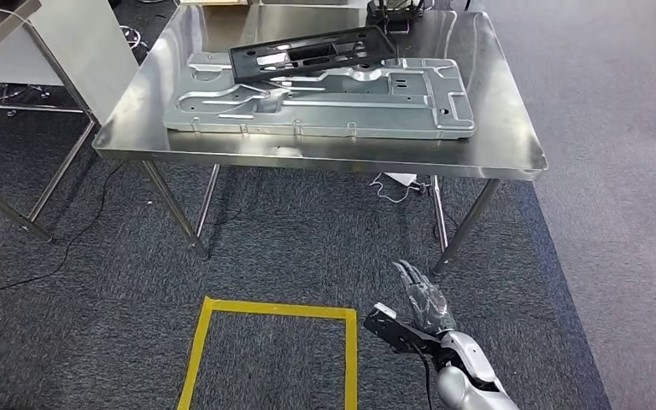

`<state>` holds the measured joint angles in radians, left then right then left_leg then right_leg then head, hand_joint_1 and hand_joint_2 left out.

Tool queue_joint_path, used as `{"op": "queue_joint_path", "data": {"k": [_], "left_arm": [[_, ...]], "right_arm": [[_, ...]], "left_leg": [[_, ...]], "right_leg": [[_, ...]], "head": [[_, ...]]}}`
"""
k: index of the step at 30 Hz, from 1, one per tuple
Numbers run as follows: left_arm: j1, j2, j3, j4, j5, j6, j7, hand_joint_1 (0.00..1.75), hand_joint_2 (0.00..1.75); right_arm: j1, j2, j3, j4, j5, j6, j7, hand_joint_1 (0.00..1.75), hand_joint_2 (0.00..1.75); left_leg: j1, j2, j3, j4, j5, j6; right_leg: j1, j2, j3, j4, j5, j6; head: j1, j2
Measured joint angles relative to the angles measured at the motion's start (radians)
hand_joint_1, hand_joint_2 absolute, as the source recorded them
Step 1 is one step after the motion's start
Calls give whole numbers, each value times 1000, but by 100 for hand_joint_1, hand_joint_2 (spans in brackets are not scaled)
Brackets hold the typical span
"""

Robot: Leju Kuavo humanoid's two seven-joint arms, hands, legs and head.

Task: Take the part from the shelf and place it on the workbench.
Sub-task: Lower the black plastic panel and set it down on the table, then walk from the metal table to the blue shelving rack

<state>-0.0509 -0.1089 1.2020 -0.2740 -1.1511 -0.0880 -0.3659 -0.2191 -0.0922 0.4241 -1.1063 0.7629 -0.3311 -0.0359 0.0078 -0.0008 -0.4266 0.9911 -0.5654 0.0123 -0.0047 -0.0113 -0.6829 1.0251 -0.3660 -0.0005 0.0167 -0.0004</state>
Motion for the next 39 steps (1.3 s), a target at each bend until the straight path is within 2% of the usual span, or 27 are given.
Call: {"op": "queue_joint_path", "data": {"k": [2,3,5,6,7,8,9,11,12,14,15,16,18,19,20,22,23,25,26,27,29,30,32,34,37,38,39], "left_arm": [[-2,-2,3,-1,3,-1,0,0,0],[-3,-4,5,-1,5,-1,1,0,0],[-1,-8,9,-3,12,-2,2,0,0],[1,-10,12,-4,15,-2,2,0,0],[3,-12,15,-6,18,-1,3,0,0],[5,-13,19,-6,20,0,4,0,0],[6,-15,23,-7,20,1,5,0,0],[6,-18,29,-8,22,6,10,0,0],[4,-20,31,-8,22,10,12,0,0],[1,-22,34,-8,23,18,15,0,0],[-1,-23,35,-8,23,22,16,0,0],[-2,-23,37,-8,23,26,16,0,0],[-3,-22,41,-8,21,36,17,0,0],[-2,-21,43,-7,19,41,18,0,0],[0,-21,43,-6,18,46,18,0,0],[3,-20,44,-4,14,53,17,0,0],[3,-19,44,-2,12,57,17,0,0],[-1,-16,44,1,9,65,16,0,0],[-3,-15,44,3,7,68,16,0,0],[-5,-13,43,4,5,71,17,0,0],[-11,-11,43,6,0,75,18,0,0],[-16,-9,42,7,-2,78,18,0,0],[-21,-8,41,11,-6,82,19,0,0],[-20,-8,39,17,-11,86,20,0,0],[-18,-7,37,22,-15,88,21,0,0],[-18,-7,37,23,-15,88,21,0,0],[-17,-7,35,24,-15,88,21,0,0]], "right_arm": [[15,-2,-16,-1,-7,7,6,0,0],[27,-2,-26,0,-18,12,13,0,0],[64,-3,-56,11,-57,19,22,0,0],[85,-3,-74,28,-82,19,22,0,0],[105,-3,-93,55,-109,18,17,0,0],[124,-3,-111,91,-134,16,11,0,0],[139,-3,-125,133,-157,14,3,0,0],[162,-3,-150,238,-209,15,-16,0,0],[168,-3,-161,293,-237,22,-27,0,0],[171,-1,-184,400,-288,44,-50,0,0],[170,2,-195,450,-309,57,-60,0,0],[171,5,-207,499,-331,73,-66,0,0],[175,19,-230,596,-375,117,-63,0,0],[178,27,-243,640,-398,145,-56,0,0],[181,35,-256,679,-418,172,-48,0,0],[188,47,-280,742,-449,220,-32,0,0],[191,53,-290,768,-460,240,-22,0,0],[198,63,-305,812,-475,275,4,0,0],[201,67,-310,828,-481,289,17,0,0],[202,71,-315,842,-485,304,29,0,0],[203,78,-322,860,-493,328,48,0,0],[202,81,-327,867,-499,341,57,0,0],[201,84,-339,878,-509,367,68,0,0],[200,86,-353,886,-517,388,72,0,0],[204,88,-365,897,-520,400,73,0,0],[206,89,-368,900,-520,402,73,0,0],[207,89,-370,903,-520,402,73,0,0]], "left_leg": [[-1,3,-11,-17,16,15],[1,6,-23,-19,31,25],[3,10,-58,-22,63,40],[2,9,-76,-21,79,45],[1,9,-96,-19,95,46],[1,8,-117,-16,110,46],[0,9,-138,-11,123,44],[0,10,-183,6,145,38],[-1,10,-201,16,154,33],[-4,12,-224,34,169,23],[-5,13,-229,38,178,17],[-5,14,-233,38,189,11],[-1,13,-247,43,186,0],[1,12,-258,63,152,-5],[3,10,-269,101,98,-11],[4,10,-287,216,-3,-21],[4,10,-292,275,-15,-24],[4,11,-272,332,39,-26],[4,14,-238,311,72,-23],[2,25,-182,252,85,-17],[-4,51,-61,88,51,-4],[-7,59,-24,27,25,2],[-8,50,-13,-18,11,14],[-5,36,-24,-27,30,29],[-4,16,-54,-28,57,42],[-5,7,-63,-25,63,42],[-5,-4,-72,-22,69,41]], "right_leg": [[-3,2,-6,-11,19,13],[-4,5,-13,-4,0,19],[-8,9,-34,66,-105,26],[-9,9,-45,127,-167,28],[-10,9,-52,194,-207,31],[-10,10,-52,254,-216,34],[-10,10,-43,290,-195,35],[-10,10,26,269,-132,34],[-10,10,91,206,-129,31],[-6,10,220,40,-180,22],[-3,11,256,-15,-204,18],[-2,10,265,-43,-212,13],[-3,6,243,-45,-195,-3],[-5,3,227,-46,-181,-12],[-6,-1,209,-46,-167,-20],[-4,-6,176,-45,-143,-27],[-3,-12,160,-43,-131,-28],[0,-27,128,-35,-113,-26],[1,-35,114,-29,-106,-24],[2,-43,103,-21,-100,-22],[6,-57,89,-7,-93,-15],[7,-67,86,-2,-88,-9],[8,-85,80,1,-77,4],[4,-63,67,25,-97,17],[-5,0,2,196,-215,29],[-6,6,-15,252,-243,32],[-8,8,-15,273,-249,33]], "head": [[0,0],[1,0],[1,0],[1,0],[2,0],[2,0],[2,0],[2,0],[2,0],[1,0],[1,0],[1,0],[1,0],[1,0],[1,0],[1,0],[1,0],[1,0],[1,0],[0,0],[1,0],[1,0],[1,0],[1,0],[1,0],[1,0],[1,0]]}}
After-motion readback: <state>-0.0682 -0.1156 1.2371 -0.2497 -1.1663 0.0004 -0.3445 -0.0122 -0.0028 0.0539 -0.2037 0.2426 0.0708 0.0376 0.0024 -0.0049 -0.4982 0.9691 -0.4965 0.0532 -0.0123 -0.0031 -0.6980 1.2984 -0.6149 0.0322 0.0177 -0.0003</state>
